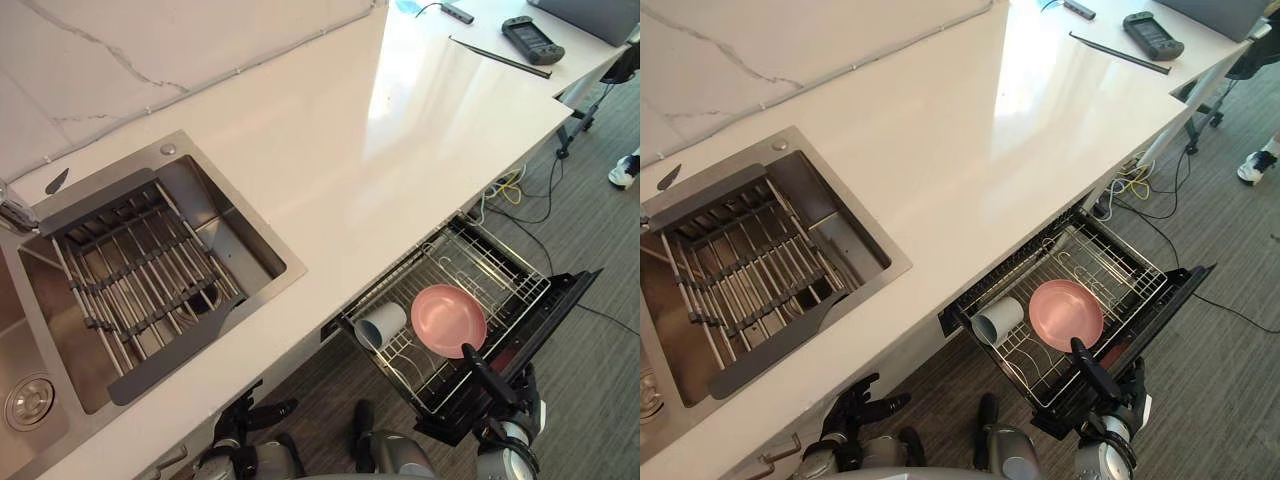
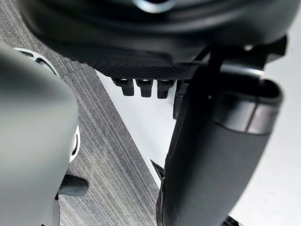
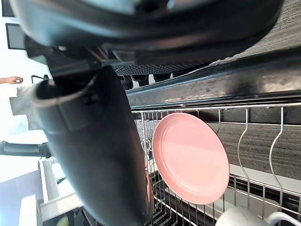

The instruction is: Walk over to the sink, pick up the cup, carry it to the dishwasher, place the cup inside the dishwasher, then close the dishwasher door

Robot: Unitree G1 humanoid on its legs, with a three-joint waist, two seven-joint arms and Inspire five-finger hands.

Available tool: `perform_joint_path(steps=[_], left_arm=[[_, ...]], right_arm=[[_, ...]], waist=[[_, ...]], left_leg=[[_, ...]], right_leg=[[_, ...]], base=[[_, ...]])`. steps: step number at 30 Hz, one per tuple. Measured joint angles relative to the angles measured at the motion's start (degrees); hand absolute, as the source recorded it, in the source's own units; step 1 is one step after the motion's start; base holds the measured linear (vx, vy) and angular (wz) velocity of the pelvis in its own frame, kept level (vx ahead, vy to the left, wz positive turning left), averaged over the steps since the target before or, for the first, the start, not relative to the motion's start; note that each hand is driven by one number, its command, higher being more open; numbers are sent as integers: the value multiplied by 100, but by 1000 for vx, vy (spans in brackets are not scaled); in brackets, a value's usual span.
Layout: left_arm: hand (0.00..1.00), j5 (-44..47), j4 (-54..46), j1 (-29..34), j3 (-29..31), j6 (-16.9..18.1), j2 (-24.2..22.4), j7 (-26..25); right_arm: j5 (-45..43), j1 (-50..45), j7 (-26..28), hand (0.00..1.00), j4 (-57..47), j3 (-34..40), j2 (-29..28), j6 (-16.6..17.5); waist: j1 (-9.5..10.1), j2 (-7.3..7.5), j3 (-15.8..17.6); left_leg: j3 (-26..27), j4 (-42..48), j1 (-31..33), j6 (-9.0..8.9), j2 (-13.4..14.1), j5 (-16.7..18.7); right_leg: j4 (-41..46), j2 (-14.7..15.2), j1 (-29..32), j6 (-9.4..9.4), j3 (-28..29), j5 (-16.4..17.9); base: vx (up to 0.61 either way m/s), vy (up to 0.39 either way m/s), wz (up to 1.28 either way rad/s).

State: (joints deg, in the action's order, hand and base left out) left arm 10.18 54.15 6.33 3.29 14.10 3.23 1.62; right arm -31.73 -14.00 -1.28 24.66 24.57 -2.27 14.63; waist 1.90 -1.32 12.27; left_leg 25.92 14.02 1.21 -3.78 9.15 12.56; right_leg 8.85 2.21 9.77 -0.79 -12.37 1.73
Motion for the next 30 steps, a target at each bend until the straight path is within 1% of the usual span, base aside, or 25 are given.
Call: perform_joint_path(steps=[3,7,13,21,23,30], left_arm=[[100,0,5,-10,-53,-4,3,13],[100,-1,3,-10,-90,-3,3,12],[100,-5,1,-10,-91,-4,-1,13],[100,-9,-23,-19,-94,-25,-5,34],[100,-11,-24,-42,-100,-64,-5,85],[100,-4,-37,-47,-99,-122,-11,97]], right_arm=[[-85,1,272,100,78,-3,44,75],[-161,3,503,100,139,-7,80,129],[-198,-5,858,100,183,-162,89,132],[-178,10,996,100,172,-691,146,123],[-160,62,996,100,165,-833,188,83],[-162,500,994,100,169,-963,277,-278]], waist=[[-6,-26,15],[-8,-37,21],[14,-37,23],[79,-37,23],[125,-37,23],[201,-31,27]], left_leg=[[-26,-68,-6,1,-46,-70],[-139,-200,-15,10,-111,-196],[-274,-280,-37,46,-132,-278],[-515,-281,-59,61,-165,-339],[-564,-281,-48,73,-190,-359],[-863,-260,30,161,-341,-429]], right_leg=[[-1,41,-2,-3,-34,-2],[0,95,-20,-3,-139,-2],[-6,141,-103,16,-302,-15],[9,224,-278,13,-569,-12],[29,257,-288,8,-622,-8],[243,470,-312,-46,-862,80]], base=[[-9,-1,6],[-40,-26,17],[-69,-31,13],[-27,-10,17],[-23,1,14],[-41,12,22]])
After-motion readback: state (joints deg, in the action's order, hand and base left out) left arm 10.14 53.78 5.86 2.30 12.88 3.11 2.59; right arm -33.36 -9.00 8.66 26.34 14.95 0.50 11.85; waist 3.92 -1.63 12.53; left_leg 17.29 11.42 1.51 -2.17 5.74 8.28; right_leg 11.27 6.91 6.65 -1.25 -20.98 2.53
